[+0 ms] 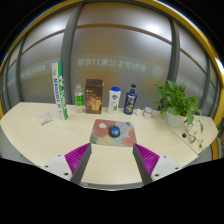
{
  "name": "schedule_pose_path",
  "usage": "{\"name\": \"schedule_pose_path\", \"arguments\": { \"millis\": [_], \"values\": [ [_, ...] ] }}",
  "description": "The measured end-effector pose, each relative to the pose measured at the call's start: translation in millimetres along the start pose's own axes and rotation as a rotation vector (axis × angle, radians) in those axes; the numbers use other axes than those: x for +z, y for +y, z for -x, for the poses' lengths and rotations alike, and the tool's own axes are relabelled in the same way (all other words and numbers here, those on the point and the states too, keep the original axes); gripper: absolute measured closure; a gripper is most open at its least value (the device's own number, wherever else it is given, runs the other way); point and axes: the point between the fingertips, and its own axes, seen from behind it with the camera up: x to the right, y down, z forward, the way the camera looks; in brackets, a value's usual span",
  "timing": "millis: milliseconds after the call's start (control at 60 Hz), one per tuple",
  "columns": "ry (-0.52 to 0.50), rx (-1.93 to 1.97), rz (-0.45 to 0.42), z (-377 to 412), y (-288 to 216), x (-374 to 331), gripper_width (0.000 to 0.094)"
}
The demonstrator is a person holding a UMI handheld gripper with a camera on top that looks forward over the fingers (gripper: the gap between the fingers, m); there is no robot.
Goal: Arrange mouse
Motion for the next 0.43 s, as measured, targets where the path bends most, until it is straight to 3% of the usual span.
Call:
{"name": "schedule_pose_path", "arguments": {
  "millis": [433],
  "values": [
    [0.002, -0.022, -0.019, 10.8, 8.4, -33.1, 0.0083]
  ]
}}
